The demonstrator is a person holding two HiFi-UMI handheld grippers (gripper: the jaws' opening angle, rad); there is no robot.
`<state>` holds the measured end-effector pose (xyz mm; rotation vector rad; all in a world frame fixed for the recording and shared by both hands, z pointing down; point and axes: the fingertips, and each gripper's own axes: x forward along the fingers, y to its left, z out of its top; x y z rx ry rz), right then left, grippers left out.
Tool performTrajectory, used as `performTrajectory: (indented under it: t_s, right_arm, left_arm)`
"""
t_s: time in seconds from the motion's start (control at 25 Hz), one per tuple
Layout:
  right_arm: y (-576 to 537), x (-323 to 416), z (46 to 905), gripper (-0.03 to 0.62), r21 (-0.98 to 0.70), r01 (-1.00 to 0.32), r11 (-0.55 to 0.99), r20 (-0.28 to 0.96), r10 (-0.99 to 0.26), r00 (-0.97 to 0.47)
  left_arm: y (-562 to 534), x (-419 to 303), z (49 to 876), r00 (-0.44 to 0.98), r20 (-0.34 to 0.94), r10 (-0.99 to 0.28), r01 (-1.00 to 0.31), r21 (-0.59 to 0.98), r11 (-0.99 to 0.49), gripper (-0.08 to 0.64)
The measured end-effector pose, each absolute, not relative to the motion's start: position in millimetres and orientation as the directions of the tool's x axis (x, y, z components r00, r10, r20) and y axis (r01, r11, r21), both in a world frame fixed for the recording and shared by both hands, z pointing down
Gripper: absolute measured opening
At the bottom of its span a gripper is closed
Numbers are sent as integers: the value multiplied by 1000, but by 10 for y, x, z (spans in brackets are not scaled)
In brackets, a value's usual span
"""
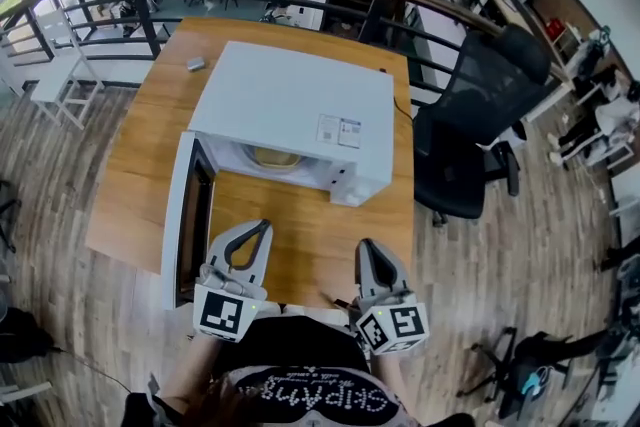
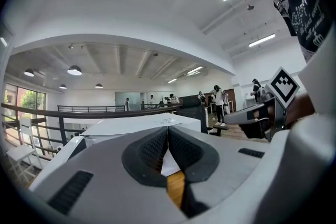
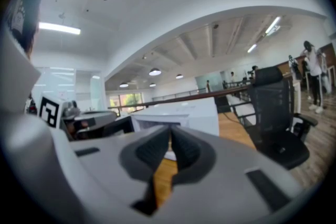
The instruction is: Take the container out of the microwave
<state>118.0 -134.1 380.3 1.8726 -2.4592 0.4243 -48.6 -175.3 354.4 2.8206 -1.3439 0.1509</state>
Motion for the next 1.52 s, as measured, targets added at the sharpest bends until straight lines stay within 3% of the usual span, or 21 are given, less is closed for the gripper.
performTrajectory:
  t_s: [0.24,0.56,1.0,1.52]
  right_arm:
    - [-1347,1237,3820,36,-201,-950,238,182,-944,-275]
    - [-1347,1365,3832,37,-200,-955,220,184,-949,-257]
    - [-1322,1576,3844,37,-196,-966,170,192,-959,-208]
    - [-1348,1771,3930,37,-209,-974,91,212,-968,-136]
  left_arm:
    - [-1870,-423,3660,643,147,-752,-748,-93,-657,35]
    - [-2101,-293,3904,628,235,-742,-664,-334,-668,94]
    - [-2587,-182,4259,576,323,-751,-619,-427,-659,120]
    - [-3052,-11,5070,519,521,-677,-421,-534,-733,154]
